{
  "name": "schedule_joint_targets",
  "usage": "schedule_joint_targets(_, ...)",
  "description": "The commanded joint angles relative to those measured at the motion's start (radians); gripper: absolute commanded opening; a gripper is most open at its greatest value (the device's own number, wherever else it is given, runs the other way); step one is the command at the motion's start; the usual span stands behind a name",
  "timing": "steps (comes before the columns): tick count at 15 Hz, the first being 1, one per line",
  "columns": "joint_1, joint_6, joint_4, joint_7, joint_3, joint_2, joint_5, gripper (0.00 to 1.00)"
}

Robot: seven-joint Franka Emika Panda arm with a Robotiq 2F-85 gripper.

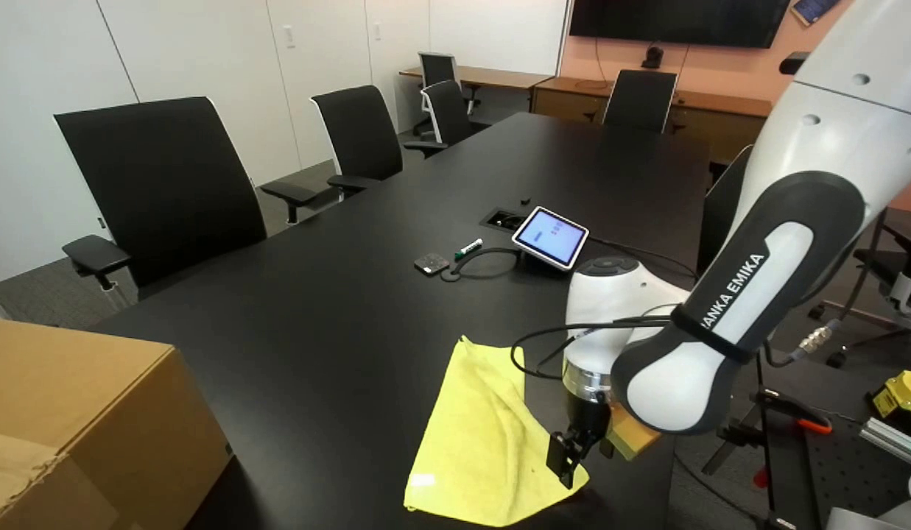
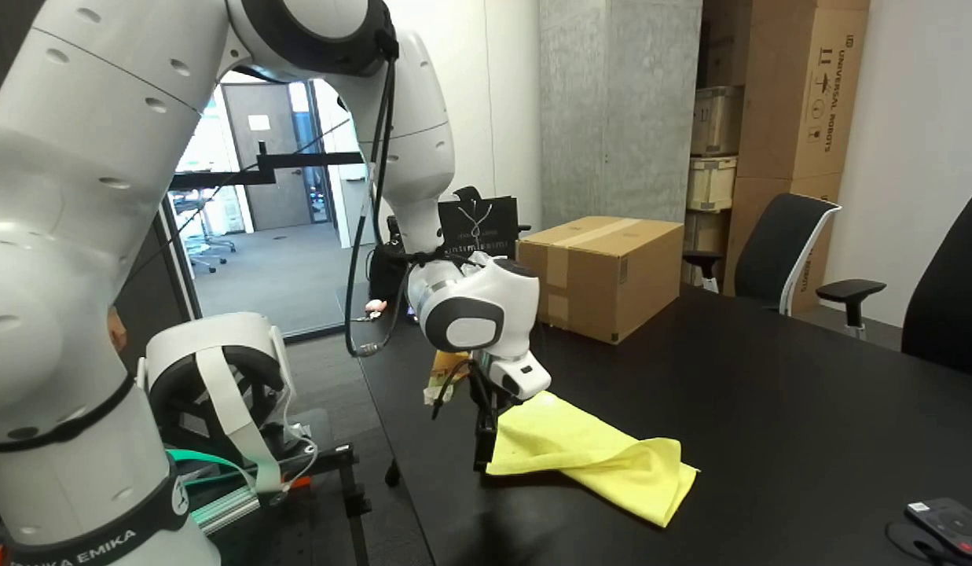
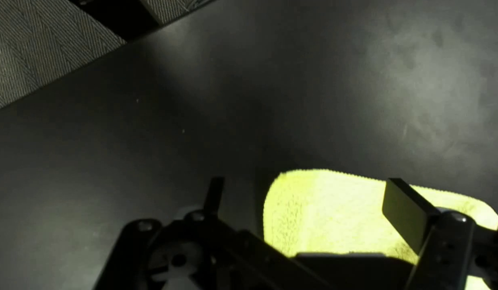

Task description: Fold the towel on the table.

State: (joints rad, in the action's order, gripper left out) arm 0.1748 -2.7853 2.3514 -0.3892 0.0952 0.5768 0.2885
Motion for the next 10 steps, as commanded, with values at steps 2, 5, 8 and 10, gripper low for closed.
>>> schedule_joint_targets(2, -0.057, -0.159, 0.104, 0.029, 0.119, -0.022, 0.131, 1.0)
schedule_joint_targets(5, -0.105, -0.284, 0.125, 0.039, 0.209, 0.005, 0.2, 1.0)
schedule_joint_targets(8, -0.134, -0.393, 0.135, 0.021, 0.254, 0.038, 0.208, 1.0)
schedule_joint_targets(10, -0.168, -0.431, 0.134, 0.015, 0.28, 0.064, 0.193, 1.0)
